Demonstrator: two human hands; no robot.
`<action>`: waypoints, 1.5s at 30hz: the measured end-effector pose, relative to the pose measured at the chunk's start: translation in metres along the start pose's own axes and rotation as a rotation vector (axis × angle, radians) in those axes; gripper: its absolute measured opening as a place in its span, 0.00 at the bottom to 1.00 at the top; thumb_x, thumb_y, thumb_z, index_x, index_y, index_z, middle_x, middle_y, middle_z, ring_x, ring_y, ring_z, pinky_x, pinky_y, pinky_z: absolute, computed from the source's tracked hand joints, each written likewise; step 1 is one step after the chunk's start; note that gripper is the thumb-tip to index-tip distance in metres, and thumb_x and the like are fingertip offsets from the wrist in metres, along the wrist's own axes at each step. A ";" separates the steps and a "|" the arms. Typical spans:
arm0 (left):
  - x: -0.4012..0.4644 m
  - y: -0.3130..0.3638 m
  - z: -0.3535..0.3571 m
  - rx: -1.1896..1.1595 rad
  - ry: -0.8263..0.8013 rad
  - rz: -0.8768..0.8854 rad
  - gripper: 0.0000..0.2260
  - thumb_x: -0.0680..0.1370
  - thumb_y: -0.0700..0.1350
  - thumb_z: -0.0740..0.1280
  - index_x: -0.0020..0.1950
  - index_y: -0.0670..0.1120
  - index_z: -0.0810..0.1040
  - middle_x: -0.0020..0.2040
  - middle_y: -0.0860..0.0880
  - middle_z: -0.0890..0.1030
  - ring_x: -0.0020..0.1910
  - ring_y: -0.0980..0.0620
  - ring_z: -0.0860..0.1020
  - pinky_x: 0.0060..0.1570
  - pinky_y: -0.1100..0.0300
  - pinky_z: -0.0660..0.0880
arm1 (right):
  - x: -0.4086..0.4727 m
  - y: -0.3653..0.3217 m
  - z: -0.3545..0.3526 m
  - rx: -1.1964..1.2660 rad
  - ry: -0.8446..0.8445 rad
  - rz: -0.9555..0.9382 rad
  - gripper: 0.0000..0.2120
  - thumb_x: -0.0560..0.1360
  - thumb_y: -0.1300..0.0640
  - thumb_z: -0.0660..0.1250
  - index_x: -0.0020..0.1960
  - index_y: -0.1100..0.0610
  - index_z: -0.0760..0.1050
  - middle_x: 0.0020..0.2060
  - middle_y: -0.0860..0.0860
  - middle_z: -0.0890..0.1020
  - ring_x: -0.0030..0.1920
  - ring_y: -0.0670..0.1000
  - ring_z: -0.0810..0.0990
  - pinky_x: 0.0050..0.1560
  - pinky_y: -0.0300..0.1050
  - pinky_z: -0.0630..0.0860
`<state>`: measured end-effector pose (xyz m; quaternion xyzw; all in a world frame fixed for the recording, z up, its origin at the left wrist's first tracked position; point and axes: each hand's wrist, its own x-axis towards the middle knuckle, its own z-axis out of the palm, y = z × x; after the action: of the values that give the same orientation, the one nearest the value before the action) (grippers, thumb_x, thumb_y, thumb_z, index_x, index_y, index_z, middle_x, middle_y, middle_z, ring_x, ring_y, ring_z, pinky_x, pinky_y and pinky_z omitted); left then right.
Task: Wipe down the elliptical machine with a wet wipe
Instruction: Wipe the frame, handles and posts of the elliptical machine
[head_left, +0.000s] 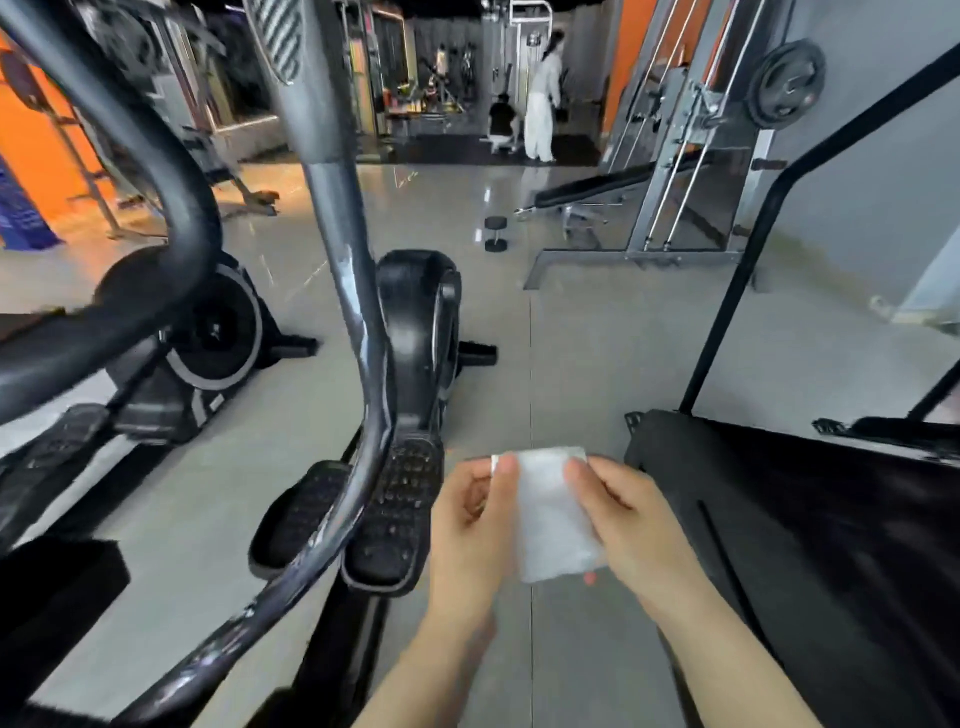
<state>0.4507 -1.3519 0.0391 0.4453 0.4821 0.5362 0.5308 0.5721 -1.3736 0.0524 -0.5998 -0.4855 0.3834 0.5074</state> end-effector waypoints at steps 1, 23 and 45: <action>0.005 -0.006 0.009 -0.013 0.005 -0.009 0.07 0.80 0.47 0.65 0.44 0.45 0.79 0.41 0.48 0.83 0.40 0.52 0.80 0.41 0.54 0.76 | 0.009 0.005 -0.009 0.007 -0.004 0.024 0.17 0.81 0.55 0.62 0.39 0.66 0.71 0.29 0.53 0.68 0.28 0.47 0.69 0.28 0.38 0.68; 0.284 -0.057 0.093 -0.016 0.481 0.077 0.10 0.82 0.47 0.62 0.41 0.51 0.76 0.37 0.52 0.79 0.39 0.55 0.77 0.43 0.58 0.74 | 0.337 0.051 0.022 0.079 -0.407 0.052 0.04 0.77 0.51 0.69 0.46 0.51 0.80 0.38 0.38 0.83 0.43 0.42 0.81 0.43 0.32 0.74; 0.445 -0.002 0.003 0.605 1.936 0.219 0.04 0.77 0.55 0.61 0.45 0.58 0.71 0.38 0.59 0.76 0.37 0.63 0.74 0.37 0.66 0.70 | 0.550 -0.035 0.268 0.026 -2.064 0.445 0.15 0.79 0.49 0.60 0.57 0.57 0.79 0.48 0.58 0.83 0.45 0.57 0.84 0.33 0.52 0.81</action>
<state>0.4364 -0.9070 0.0222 -0.0223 0.7764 0.5674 -0.2734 0.4390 -0.7754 0.0532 -0.0528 -0.5566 0.7975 -0.2269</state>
